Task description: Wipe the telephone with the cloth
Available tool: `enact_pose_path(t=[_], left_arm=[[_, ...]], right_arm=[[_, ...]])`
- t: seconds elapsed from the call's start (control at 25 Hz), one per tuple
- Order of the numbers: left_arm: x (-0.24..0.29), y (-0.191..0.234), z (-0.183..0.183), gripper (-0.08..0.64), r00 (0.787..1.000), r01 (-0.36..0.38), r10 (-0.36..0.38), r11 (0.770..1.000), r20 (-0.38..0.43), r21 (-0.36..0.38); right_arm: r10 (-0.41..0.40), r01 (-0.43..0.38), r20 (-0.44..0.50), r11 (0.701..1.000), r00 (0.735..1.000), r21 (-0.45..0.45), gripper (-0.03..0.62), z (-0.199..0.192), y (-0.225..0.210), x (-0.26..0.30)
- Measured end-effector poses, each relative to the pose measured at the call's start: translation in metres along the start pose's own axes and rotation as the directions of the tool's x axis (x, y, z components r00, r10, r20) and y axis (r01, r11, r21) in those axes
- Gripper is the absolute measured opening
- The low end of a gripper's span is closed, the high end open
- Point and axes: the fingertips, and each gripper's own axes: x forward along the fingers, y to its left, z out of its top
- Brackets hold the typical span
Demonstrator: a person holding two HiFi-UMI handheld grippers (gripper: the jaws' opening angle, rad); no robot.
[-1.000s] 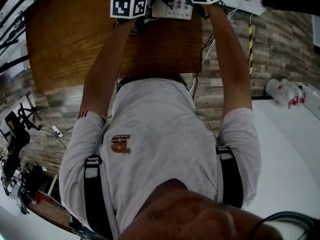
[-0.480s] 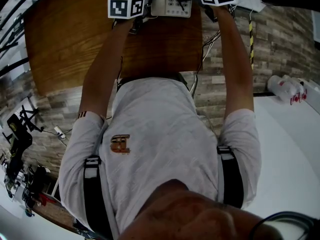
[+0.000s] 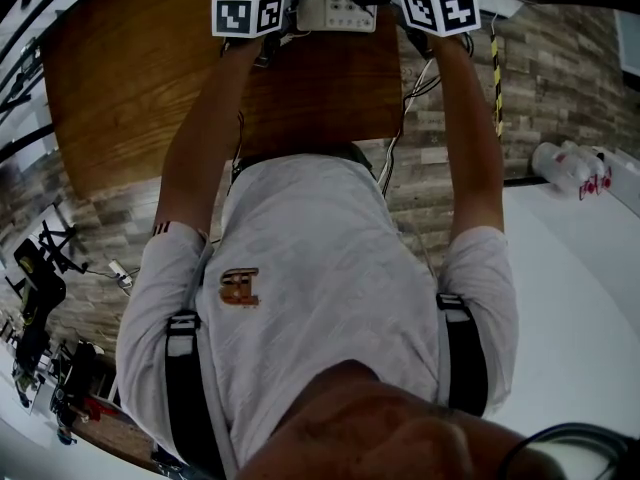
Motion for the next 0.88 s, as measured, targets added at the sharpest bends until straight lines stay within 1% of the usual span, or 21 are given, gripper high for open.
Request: enact_pose_path(t=[0.12,0.2,0.36,0.44,0.6,0.76,0.88], left_arm=[[-0.001,0.002,0.0,0.129,1.0,-0.009,0.009,1.0,0.003,0.0],[-0.001,0.0,0.0,0.129,1.0,0.001,-0.001,1.0,0.003,-0.004],[-0.002,-0.001,0.0,0.129,1.0,-0.007,0.007,1.0,0.006,0.006],[-0.002,-0.006,-0.003,0.129,1.0,0.004,-0.004,1.0,0.005,0.002],[-0.001,-0.003,-0.004,0.129,1.0,0.006,-0.006,1.0,0.005,-0.001],[-0.002,0.001,-0.003,0.129,1.0,-0.009,0.009,1.0,0.009,0.006],[-0.002,0.0,-0.003,0.129,1.0,-0.007,0.007,1.0,0.011,0.006]], right_arm=[[0.084,-0.085,0.042,0.996,0.996,0.009,0.072,0.01,0.036,0.008],[0.13,-0.132,0.051,0.991,0.99,0.029,0.072,0.011,0.054,0.017],[0.179,-0.181,0.038,0.981,0.983,0.075,0.072,0.003,0.072,0.035],[0.18,-0.181,0.028,0.979,0.983,0.095,0.072,-0.003,0.072,0.041],[0.146,-0.146,0.009,0.982,0.989,0.119,0.072,-0.009,0.06,0.052],[0.107,-0.105,-0.017,0.988,0.994,0.118,0.072,-0.017,0.045,0.054],[0.071,-0.066,-0.043,0.992,0.997,0.112,0.072,-0.026,0.031,0.051]])
